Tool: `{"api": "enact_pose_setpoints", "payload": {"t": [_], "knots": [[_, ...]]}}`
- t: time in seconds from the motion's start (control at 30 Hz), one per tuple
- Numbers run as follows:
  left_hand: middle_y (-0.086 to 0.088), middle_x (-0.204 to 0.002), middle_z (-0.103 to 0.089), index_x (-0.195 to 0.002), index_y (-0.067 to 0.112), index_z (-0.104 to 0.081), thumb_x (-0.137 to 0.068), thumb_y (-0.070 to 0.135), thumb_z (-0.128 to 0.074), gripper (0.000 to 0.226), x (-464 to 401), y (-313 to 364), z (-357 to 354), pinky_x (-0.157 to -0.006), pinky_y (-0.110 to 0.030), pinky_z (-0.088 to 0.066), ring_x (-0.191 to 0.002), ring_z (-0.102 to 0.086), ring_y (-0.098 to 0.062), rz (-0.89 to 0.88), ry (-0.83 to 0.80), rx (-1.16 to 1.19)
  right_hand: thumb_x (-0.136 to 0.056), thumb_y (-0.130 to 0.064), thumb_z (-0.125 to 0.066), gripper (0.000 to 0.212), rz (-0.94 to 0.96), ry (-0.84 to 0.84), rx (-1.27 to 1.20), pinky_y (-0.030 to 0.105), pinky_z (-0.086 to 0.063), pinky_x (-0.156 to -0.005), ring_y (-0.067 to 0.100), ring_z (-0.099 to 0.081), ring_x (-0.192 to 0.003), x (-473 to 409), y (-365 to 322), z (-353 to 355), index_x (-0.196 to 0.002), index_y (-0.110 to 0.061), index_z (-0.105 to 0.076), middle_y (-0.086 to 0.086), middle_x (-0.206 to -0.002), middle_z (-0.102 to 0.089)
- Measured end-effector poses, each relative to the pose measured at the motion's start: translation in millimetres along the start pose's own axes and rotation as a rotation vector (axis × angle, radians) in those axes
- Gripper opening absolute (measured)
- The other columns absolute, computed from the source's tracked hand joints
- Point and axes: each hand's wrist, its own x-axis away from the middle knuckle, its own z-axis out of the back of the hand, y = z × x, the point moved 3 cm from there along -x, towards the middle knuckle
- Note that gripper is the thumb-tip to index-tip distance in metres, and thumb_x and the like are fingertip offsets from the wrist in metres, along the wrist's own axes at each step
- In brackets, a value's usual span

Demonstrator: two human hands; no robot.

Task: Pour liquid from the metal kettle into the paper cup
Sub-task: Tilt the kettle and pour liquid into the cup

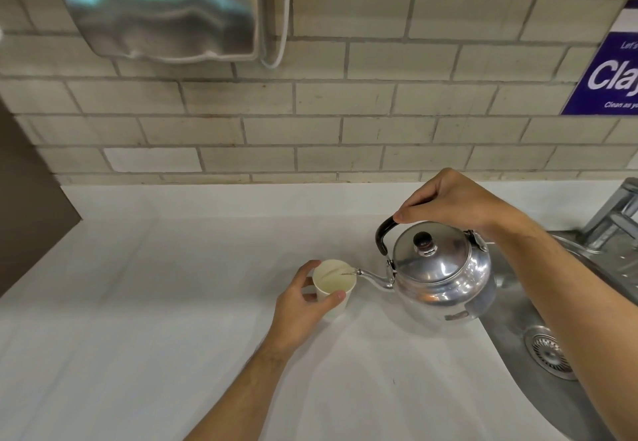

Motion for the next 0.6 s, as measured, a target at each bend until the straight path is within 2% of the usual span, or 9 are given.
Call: {"api": "enact_pose_setpoints", "payload": {"t": [0.2,0.47,0.6], "knots": [[0.015,-0.109,-0.066,-0.107,0.057,-0.054,-0.063,0.038,-0.086,0.057,0.5,0.3,0.4,-0.058,-0.006,-0.049,-0.077,-0.069,0.003,0.005,-0.002,-0.006,-0.073,-0.026,-0.089,0.007,-0.017,-0.013,0.021,0.028,-0.057,-0.091,-0.005,-0.075,-0.084,-2.5,-0.4,-1.2,-0.08,-0.027,-0.089,-0.015,-0.08,-0.085],[0.016,-0.104,-0.066,-0.101,0.059,-0.054,-0.064,0.033,-0.087,0.056,0.9,1.4,0.2,-0.057,-0.008,-0.049,-0.075,-0.069,0.002,0.012,0.002,0.005,-0.069,-0.034,-0.088,0.011,-0.02,-0.017,0.045,0.035,-0.058,-0.096,0.006,-0.075,-0.096,-5.0,-2.0,-1.4,-0.079,-0.029,-0.089,-0.015,-0.082,-0.085],[0.016,-0.105,-0.066,-0.101,0.059,-0.054,-0.065,0.034,-0.087,0.055,1.7,2.3,0.5,-0.057,-0.008,-0.049,-0.076,-0.069,0.002,0.013,-0.001,0.004,-0.069,-0.034,-0.089,0.01,-0.011,-0.02,0.046,0.032,-0.058,-0.093,0.003,-0.075,-0.094,-5.7,-2.8,-0.9,-0.078,-0.031,-0.088,-0.017,-0.082,-0.084]]}}
